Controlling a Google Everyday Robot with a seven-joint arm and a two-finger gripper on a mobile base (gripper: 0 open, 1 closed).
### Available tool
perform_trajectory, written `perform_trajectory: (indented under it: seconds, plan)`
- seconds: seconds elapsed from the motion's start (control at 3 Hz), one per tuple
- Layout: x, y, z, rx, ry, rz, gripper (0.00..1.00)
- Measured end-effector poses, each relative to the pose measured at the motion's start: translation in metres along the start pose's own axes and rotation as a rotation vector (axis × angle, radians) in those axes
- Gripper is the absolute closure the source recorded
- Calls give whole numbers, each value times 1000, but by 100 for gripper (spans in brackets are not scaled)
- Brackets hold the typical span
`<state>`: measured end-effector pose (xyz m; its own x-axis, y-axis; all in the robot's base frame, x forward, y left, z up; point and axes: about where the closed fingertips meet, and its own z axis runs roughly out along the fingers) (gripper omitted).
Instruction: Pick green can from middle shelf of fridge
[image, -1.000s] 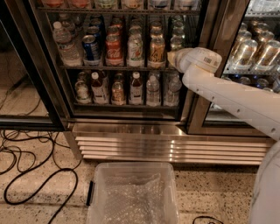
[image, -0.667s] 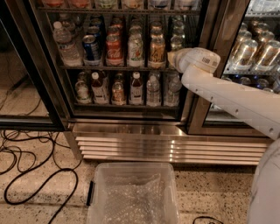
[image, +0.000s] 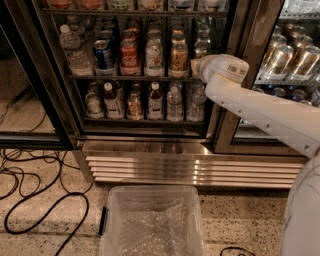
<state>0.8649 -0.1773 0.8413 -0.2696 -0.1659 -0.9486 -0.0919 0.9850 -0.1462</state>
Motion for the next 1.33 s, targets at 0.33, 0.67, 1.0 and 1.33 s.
perform_trajectory:
  seconds: [0.33, 0.67, 1.0, 1.33]
  plan:
    - [0, -1, 3, 9, -1, -11, 71]
    - [0, 0, 3, 9, -1, -11, 69]
    - [0, 0, 3, 9, -1, -11, 50]
    - [0, 0, 3, 9, -1, -11, 26]
